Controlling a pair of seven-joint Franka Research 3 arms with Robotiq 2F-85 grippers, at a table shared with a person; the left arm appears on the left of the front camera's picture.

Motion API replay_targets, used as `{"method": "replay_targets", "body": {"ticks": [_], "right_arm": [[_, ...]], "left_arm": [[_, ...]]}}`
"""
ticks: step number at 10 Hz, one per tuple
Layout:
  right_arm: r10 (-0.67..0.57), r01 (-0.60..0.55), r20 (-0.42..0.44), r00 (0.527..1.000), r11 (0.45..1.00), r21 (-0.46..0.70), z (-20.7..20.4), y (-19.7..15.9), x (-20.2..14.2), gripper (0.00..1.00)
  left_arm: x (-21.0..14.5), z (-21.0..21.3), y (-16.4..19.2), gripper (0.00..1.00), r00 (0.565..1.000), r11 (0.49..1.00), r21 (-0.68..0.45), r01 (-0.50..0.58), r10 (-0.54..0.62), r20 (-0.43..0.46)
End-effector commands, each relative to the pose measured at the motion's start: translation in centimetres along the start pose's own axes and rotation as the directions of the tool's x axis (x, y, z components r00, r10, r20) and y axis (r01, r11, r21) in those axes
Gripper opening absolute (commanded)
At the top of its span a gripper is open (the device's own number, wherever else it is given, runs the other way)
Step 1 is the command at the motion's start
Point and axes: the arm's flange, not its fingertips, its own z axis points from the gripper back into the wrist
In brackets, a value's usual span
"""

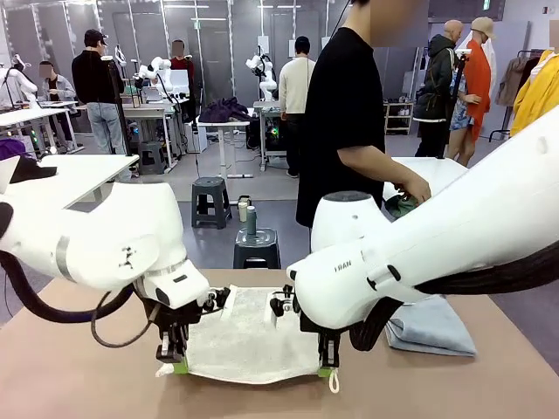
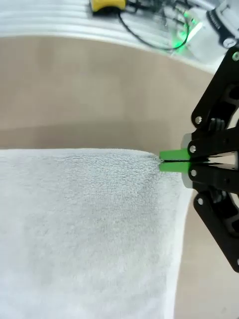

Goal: Fold the towels and place them in the basket.
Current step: When a person lays out a Towel with hook on the table, fold it in half twice.

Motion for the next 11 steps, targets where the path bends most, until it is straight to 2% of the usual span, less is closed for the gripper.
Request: {"method": "replay_targets", "body": {"ticks": [1,3,5,8,11], "right_arm": [[-0.011,0.010,0.033,0.999,1.000,0.015,3.6,2.4,-0.4,0.04],[-0.035,0.034,0.028,0.999,0.999,0.008,6.0,4.1,-0.7,0.04],[-0.066,0.066,0.025,0.998,0.998,-0.005,8.3,2.8,-0.2,0.04],[-0.099,0.099,0.005,0.995,0.995,0.031,7.9,-2.6,1.6,0.04],[-0.055,0.055,-0.041,0.998,0.998,-0.007,6.2,-8.6,3.4,0.04]], "left_arm": [[0.8,3.0,-2.1,0.01,0.999,0.999,-0.024,0.033,-0.034,-0.004],[1.8,5.4,-3.7,0.01,1.000,1.000,-0.022,0.020,-0.021,-0.021],[2.1,7.7,-2.5,0.01,0.999,0.999,0.031,-0.011,0.012,-0.032],[1.0,6.9,2.7,0.01,0.998,0.998,0.029,-0.063,0.064,-0.022],[-0.8,3.9,8.4,0.01,0.999,0.997,0.071,0.016,-0.014,-0.029]]}}
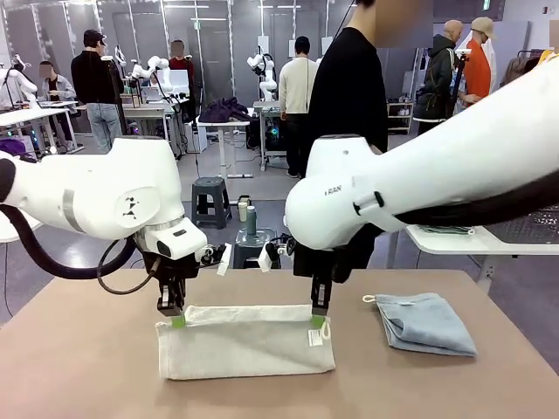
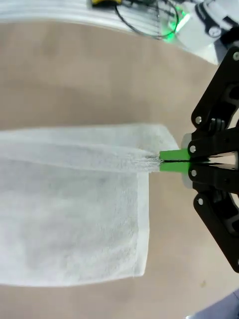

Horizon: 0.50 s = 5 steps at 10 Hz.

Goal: Fold the towels and place them in the basket.
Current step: When a person lays out a Towel with hook on the table, fold it in half twice.

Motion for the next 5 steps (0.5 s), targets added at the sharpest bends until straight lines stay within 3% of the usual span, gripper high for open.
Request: {"method": "replay_targets", "body": {"ticks": [1,4,5], "right_arm": [[0.026,-0.028,-0.055,0.998,0.999,-0.029,-0.3,-3.2,1.8,0.04],[0.053,-0.054,-0.041,0.998,0.998,-0.017,-1.7,-7.4,2.1,0.04],[0.066,-0.068,-0.040,0.997,0.997,-0.042,-2.1,-8.2,2.1,0.04]], "left_arm": [[0.1,-1.3,3.1,0.01,0.996,0.995,0.037,0.090,-0.089,-0.014],[0.0,-3.4,6.7,0.01,0.990,0.985,0.102,0.137,-0.139,0.017],[0.2,-4.2,7.4,0.01,0.992,0.986,0.111,0.127,-0.127,-0.010]]}}
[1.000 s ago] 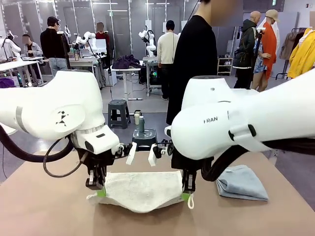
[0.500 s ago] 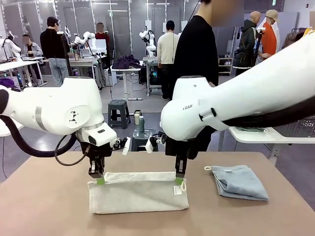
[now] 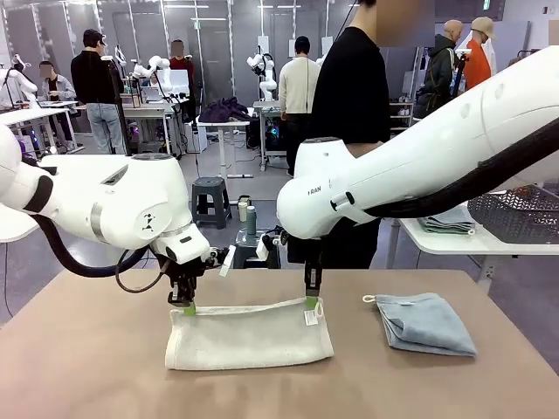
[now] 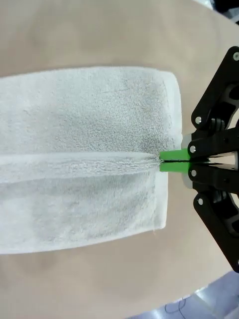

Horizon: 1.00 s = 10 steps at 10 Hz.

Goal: Fold the towels and place them in the basket.
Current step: When a person lays out a Towel with hook on the table, fold it in half twice.

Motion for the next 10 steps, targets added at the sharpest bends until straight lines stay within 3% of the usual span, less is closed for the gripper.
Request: {"method": "replay_targets", "body": {"ticks": [1,7,8,9,10], "right_arm": [[0.031,-0.031,-0.012,0.999,1.000,-0.005,-0.9,-1.7,0.1,0.04],[0.054,-0.054,0.023,0.998,0.998,-0.012,-3.9,-4.0,-0.9,0.04],[0.051,-0.051,0.040,0.998,0.999,-0.009,-4.0,-3.9,-1.0,0.12],[0.063,-0.063,0.042,0.997,0.998,-0.017,-3.9,-3.8,-0.9,0.32],[0.064,-0.063,0.038,0.997,0.998,-0.022,-3.7,-3.7,-0.9,0.52]], "left_arm": [[0.3,-1.2,1.5,0.01,1.000,1.000,0.025,-0.005,0.005,-0.009],[0.6,-2.7,2.7,0.01,0.999,0.998,0.050,-0.025,0.026,-0.027],[0.7,-2.5,2.7,0.26,0.999,0.998,0.053,-0.031,0.032,-0.020],[0.6,-2.2,2.6,0.45,0.999,0.997,0.070,-0.035,0.037,-0.017],[0.7,-1.8,2.6,0.70,0.999,0.996,0.080,-0.040,0.041,-0.004]]}}
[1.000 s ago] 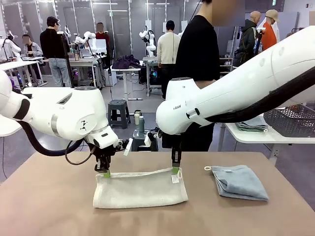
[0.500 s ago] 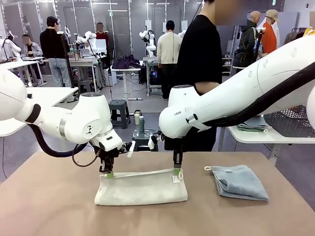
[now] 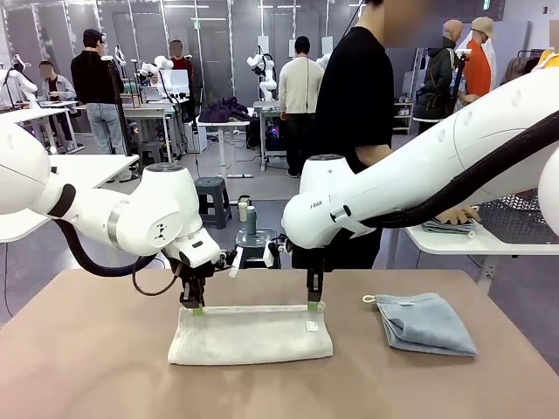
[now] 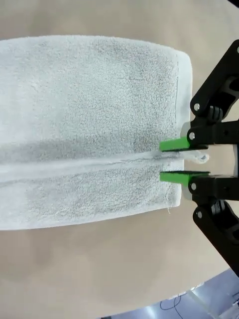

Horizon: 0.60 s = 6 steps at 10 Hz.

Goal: Fold the towels and place them in the basket.
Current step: When a person lays out a Towel with hook on the table, fold it in half twice.

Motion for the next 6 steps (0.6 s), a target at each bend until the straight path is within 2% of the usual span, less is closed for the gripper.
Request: {"method": "replay_targets", "body": {"ticks": [1,2,3,4,5,6], "right_arm": [[0.032,-0.031,0.011,0.999,0.999,-0.024,0.4,0.2,-0.4,0.72],[0.033,-0.033,0.014,0.999,0.999,-0.032,0.8,0.3,-0.4,0.58],[0.034,-0.033,0.018,0.999,0.999,-0.036,1.1,0.4,-0.5,1.00],[0.036,-0.035,0.018,0.999,0.998,-0.042,1.4,0.6,-0.5,0.97],[0.036,-0.035,0.021,0.999,0.998,-0.050,1.9,0.8,-0.5,1.00],[0.036,-0.034,0.025,0.999,0.998,-0.052,2.1,0.9,-0.4,0.97]], "left_arm": [[0.0,0.7,0.2,0.90,1.000,0.999,0.046,-0.004,0.004,-0.001],[0.1,1.1,0.2,1.00,1.000,0.999,0.047,-0.002,0.002,0.003],[0.0,1.6,0.2,1.00,1.000,0.999,0.052,-0.008,0.009,-0.002],[0.2,2.0,0.2,1.00,1.000,0.998,0.055,-0.014,0.014,-0.001],[0.3,2.5,0.0,0.84,1.000,0.998,0.059,-0.013,0.013,-0.003],[0.3,2.6,-0.2,0.94,1.000,0.998,0.057,-0.014,0.015,-0.003]]}}
